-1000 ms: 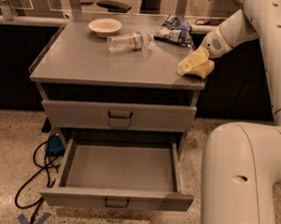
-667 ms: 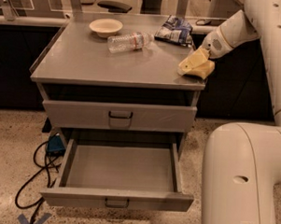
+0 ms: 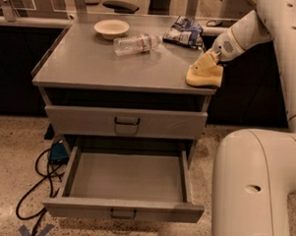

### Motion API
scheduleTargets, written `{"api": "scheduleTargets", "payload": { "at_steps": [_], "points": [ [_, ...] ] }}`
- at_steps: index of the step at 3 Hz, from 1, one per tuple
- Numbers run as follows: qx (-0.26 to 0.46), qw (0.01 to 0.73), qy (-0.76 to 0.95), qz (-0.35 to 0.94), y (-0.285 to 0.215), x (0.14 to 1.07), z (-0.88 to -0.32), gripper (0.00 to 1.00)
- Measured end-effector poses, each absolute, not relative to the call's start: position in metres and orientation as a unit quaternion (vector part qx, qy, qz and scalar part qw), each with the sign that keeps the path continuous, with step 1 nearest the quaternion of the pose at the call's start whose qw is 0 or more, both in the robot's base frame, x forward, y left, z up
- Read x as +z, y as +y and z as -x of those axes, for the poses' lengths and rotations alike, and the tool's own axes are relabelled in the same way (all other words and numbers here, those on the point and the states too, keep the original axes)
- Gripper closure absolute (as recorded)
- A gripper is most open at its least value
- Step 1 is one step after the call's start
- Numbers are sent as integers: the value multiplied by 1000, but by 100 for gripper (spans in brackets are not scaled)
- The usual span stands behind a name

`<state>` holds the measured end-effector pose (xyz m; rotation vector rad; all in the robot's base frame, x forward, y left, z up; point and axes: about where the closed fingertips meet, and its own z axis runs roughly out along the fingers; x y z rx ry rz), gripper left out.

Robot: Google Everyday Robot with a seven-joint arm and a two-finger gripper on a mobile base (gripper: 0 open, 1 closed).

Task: Place sponge into middle drawer

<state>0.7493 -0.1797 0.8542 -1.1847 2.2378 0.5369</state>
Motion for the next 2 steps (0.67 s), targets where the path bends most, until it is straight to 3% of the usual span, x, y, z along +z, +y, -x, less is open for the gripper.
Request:
{"api": "scheduleTargets", "payload": {
  "at_steps": [1,2],
  "points": [
    [200,274,831,440,-180,854,-749,95],
    [207,300,817,447,-175,869,-752,100]
  ]
}}
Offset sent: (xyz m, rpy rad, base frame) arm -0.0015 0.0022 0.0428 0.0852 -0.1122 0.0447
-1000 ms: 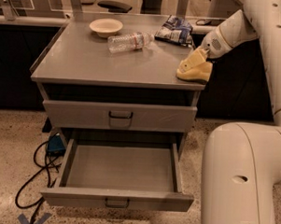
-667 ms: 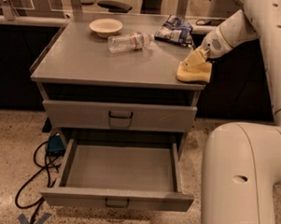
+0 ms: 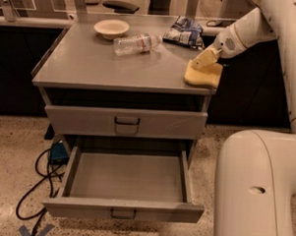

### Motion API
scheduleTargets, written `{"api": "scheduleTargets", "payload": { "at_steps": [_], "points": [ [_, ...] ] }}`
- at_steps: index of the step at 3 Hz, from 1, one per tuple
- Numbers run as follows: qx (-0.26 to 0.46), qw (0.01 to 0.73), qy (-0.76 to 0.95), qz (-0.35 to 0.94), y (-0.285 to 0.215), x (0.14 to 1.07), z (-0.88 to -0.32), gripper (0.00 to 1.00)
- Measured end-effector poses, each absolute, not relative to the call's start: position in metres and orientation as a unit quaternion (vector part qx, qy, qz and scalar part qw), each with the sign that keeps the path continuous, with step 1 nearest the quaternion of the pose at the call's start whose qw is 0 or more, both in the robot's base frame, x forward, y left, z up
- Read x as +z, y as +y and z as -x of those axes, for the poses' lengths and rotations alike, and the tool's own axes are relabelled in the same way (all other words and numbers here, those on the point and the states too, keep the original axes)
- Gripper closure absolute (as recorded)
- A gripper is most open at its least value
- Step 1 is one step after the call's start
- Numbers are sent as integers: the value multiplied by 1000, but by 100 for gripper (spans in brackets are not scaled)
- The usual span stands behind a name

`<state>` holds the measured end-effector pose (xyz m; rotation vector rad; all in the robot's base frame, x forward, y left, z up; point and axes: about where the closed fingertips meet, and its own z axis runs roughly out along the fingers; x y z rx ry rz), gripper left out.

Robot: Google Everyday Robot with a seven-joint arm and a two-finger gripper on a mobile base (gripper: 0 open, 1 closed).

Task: Place sponge into middle drawer

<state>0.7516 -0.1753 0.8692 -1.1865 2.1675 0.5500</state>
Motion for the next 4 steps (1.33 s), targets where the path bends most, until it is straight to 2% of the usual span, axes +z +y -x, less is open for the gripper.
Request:
{"api": "scheduleTargets", "payload": {
  "at_steps": [2,3,4],
  "points": [
    [250,408,745,465,-205,960,-707,100],
    [255,407,746,461,-208,952,-707,100],
    [271,411,730,474,-217,951,-680,100]
  ]
}}
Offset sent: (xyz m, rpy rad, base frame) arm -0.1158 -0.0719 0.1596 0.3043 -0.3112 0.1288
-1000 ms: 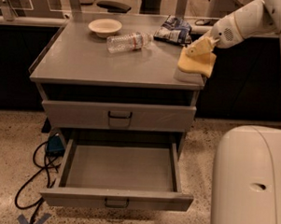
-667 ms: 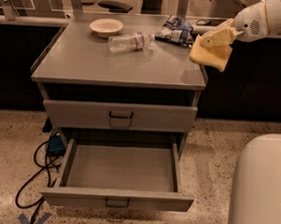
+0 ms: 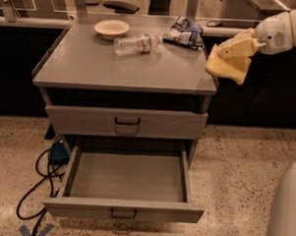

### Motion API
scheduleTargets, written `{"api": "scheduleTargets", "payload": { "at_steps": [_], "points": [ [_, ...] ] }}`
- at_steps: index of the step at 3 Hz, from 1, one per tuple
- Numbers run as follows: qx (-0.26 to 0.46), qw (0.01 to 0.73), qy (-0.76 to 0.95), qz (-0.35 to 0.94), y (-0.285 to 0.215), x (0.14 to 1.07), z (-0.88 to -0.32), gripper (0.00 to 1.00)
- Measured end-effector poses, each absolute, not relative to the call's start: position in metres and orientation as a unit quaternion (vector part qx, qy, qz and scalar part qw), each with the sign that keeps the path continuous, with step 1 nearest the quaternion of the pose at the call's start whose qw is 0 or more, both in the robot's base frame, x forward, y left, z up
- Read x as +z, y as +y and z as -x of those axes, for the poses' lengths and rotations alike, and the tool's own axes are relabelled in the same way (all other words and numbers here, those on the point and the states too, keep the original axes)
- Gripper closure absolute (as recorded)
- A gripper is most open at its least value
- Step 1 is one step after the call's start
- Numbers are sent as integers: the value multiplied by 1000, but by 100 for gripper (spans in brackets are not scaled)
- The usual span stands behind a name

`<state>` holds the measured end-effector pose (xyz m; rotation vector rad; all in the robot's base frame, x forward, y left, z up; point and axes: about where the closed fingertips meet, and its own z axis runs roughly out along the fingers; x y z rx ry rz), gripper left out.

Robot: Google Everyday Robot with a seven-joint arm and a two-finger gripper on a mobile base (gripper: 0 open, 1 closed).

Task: Place sponge into middle drawer

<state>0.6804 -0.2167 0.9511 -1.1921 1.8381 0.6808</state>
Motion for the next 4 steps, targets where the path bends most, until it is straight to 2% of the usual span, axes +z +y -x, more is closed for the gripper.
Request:
{"api": "scheduleTargets", "payload": {
  "at_steps": [1,2,4],
  "points": [
    [270,416,716,491,-222,955,-639,100],
    [292,396,717,493,-210,935,-629,100],
    [307,405,706,494,-195,919,-632,100]
  ]
}}
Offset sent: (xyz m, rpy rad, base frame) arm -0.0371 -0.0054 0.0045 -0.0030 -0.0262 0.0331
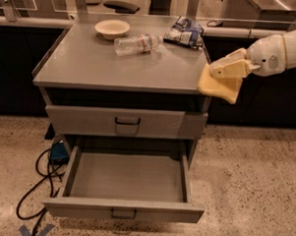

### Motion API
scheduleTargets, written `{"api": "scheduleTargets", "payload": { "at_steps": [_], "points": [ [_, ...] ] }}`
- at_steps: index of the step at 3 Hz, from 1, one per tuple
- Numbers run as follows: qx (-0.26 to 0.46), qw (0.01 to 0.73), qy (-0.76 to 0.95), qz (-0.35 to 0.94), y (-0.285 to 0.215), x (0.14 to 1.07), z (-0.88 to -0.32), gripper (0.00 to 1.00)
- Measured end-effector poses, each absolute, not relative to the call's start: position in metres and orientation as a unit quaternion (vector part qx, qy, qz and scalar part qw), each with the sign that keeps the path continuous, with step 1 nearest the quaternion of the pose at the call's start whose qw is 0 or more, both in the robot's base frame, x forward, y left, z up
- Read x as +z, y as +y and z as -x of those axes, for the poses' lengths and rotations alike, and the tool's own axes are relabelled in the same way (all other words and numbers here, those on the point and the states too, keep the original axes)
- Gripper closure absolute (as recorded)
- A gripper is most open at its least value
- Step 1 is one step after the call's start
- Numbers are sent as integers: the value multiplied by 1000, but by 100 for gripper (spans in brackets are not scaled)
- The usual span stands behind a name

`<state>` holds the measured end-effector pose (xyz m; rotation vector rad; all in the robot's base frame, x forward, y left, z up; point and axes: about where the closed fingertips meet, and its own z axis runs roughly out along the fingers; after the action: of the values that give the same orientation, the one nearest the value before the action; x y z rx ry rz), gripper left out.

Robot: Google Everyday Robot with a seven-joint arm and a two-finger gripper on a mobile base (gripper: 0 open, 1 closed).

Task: Place sponge into middle drawer

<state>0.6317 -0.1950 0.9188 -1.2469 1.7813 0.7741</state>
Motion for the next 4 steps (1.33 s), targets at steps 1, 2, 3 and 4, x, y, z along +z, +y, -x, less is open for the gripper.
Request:
{"api": "scheduleTargets", "payload": {
  "at_steps": [1,2,3,4],
  "points": [
    [338,441,671,491,-159,892,-631,100],
    [393,459,642,472,-101,840,-631,100],
    [434,457,626,459,-68,808,-627,100],
    [436,456,626,459,-66,807,-627,100]
  ]
}}
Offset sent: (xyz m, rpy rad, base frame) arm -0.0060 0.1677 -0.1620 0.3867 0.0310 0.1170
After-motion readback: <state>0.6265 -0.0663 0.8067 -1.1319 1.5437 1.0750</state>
